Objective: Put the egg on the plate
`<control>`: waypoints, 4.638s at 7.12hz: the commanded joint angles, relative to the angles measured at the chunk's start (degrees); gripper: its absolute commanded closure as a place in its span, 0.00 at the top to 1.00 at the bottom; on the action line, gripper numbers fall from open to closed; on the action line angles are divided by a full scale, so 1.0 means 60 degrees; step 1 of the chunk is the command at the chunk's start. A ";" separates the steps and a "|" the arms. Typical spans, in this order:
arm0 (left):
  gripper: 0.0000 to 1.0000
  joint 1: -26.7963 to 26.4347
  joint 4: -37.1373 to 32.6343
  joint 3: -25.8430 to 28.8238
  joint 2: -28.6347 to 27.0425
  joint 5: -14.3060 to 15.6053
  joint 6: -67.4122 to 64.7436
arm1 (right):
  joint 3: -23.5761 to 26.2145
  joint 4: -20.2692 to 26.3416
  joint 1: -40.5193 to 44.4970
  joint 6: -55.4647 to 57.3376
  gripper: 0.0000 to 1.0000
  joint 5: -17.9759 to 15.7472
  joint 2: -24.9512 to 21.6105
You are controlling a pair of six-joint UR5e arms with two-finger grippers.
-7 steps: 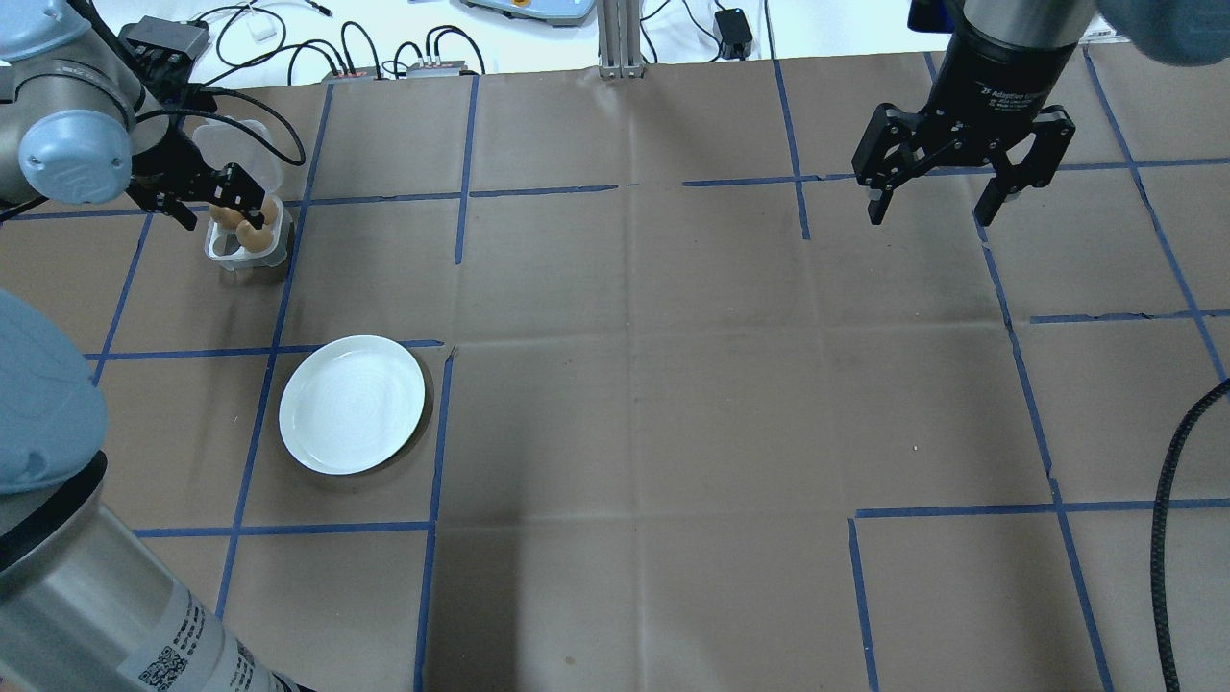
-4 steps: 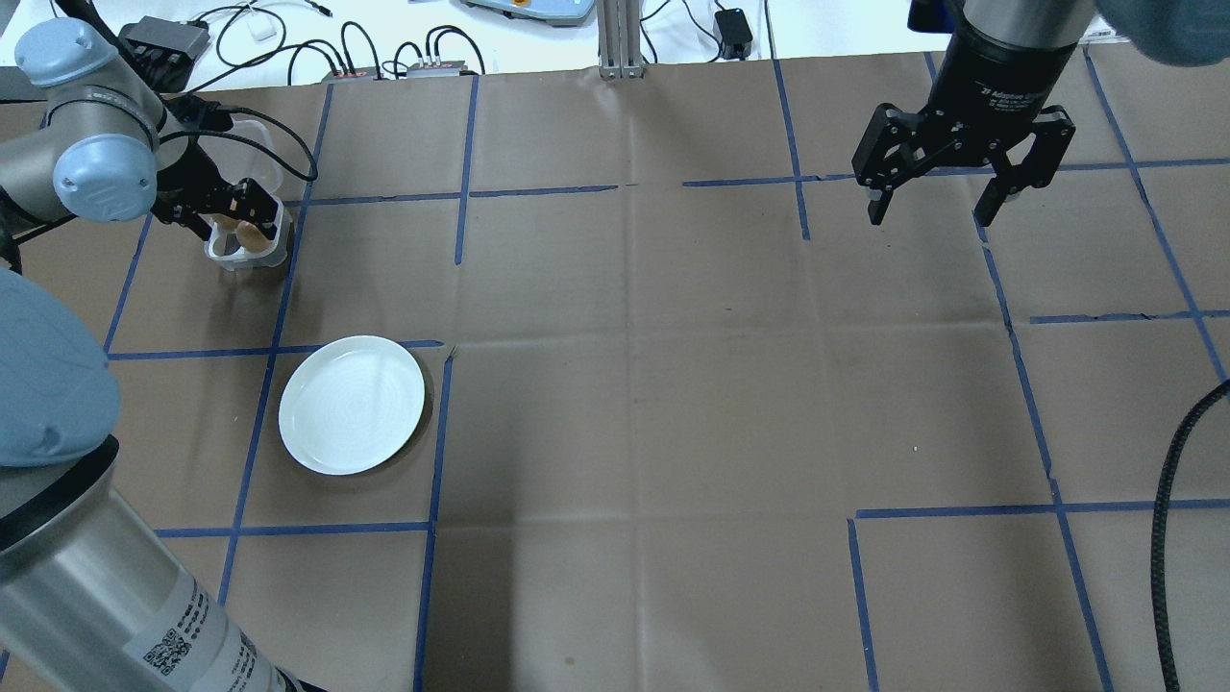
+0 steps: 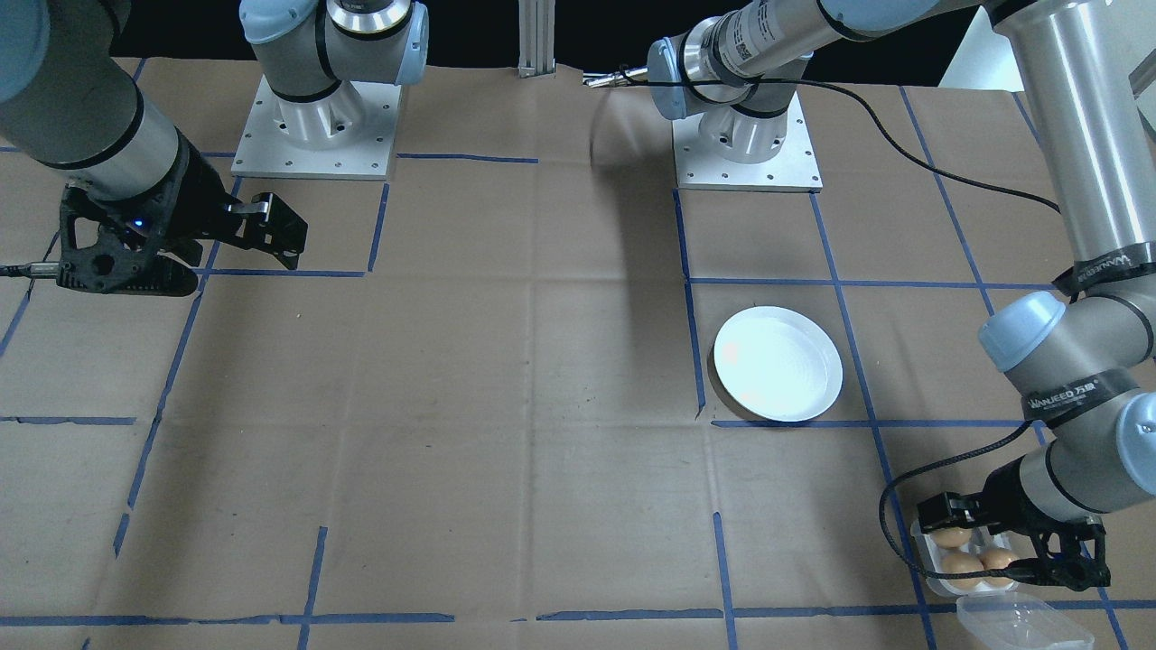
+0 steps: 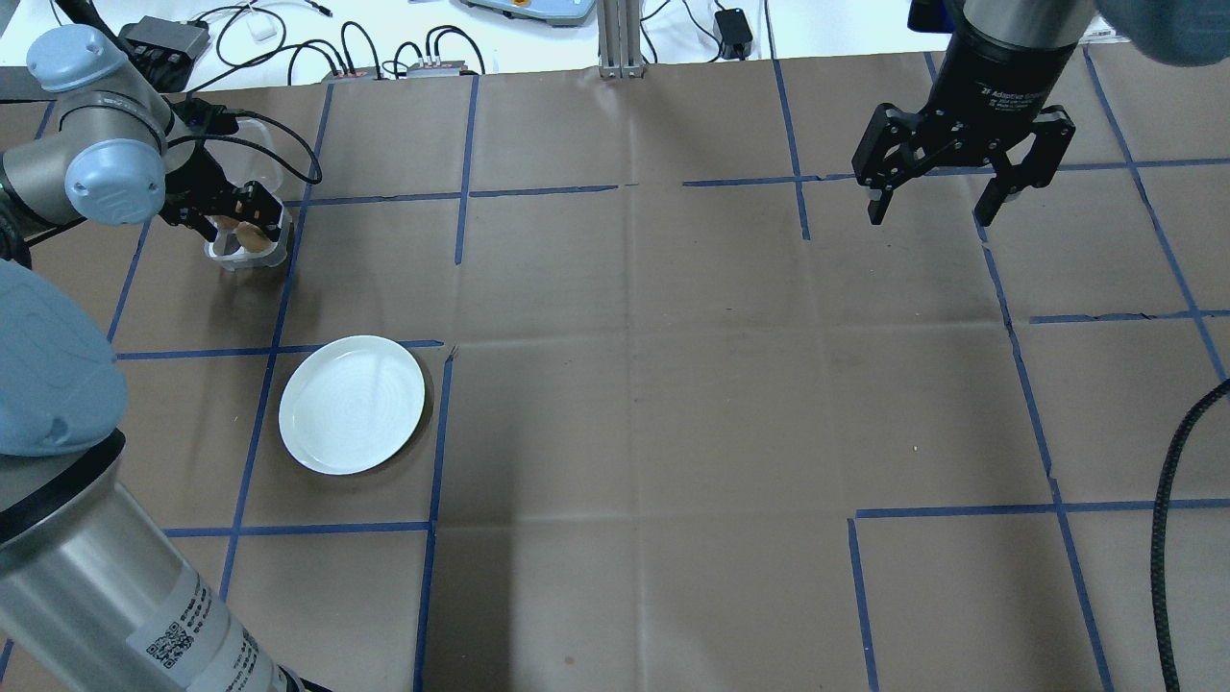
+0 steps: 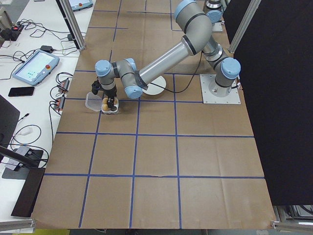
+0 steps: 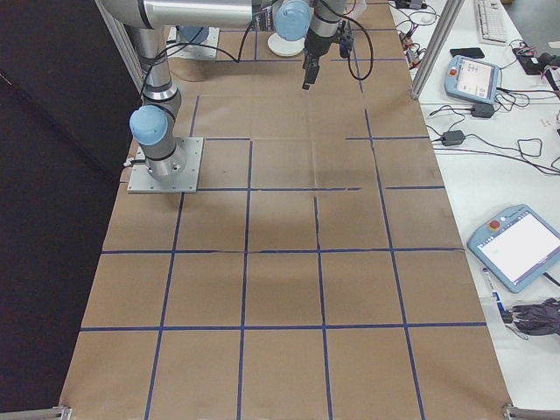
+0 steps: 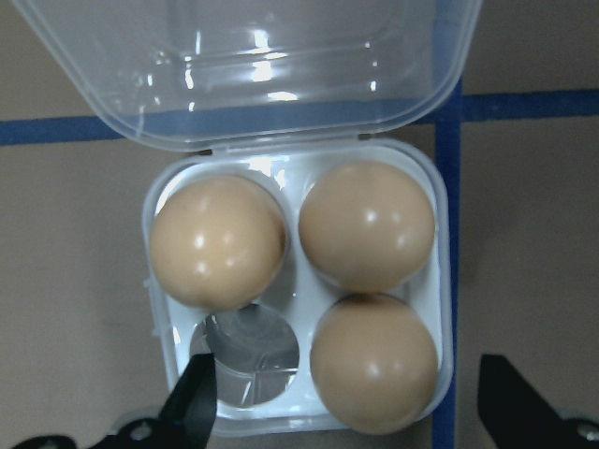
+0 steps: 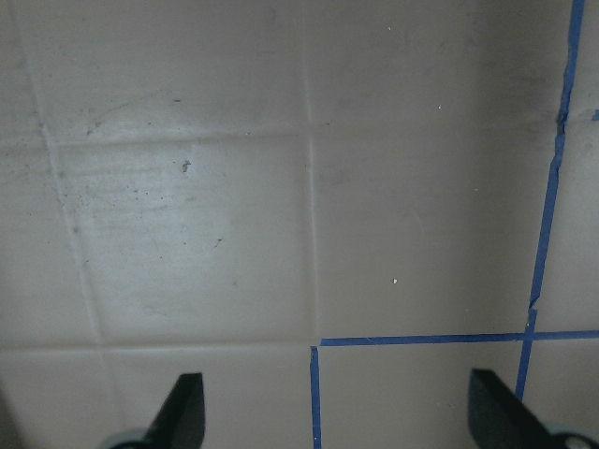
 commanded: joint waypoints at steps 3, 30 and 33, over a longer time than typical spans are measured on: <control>0.46 -0.0021 0.0001 0.0049 0.0039 -0.0019 -0.0036 | 0.0000 0.0000 0.0000 0.0000 1.00 0.0000 0.0000; 1.00 -0.1208 -0.1449 -0.2759 0.4281 0.0040 -0.1666 | 0.0000 0.0000 0.0000 0.0000 1.00 0.0000 0.0000; 1.00 -0.0480 -0.2574 0.0611 0.1949 0.0040 -0.0959 | 0.0000 0.0000 0.0000 0.0000 1.00 0.0000 0.0000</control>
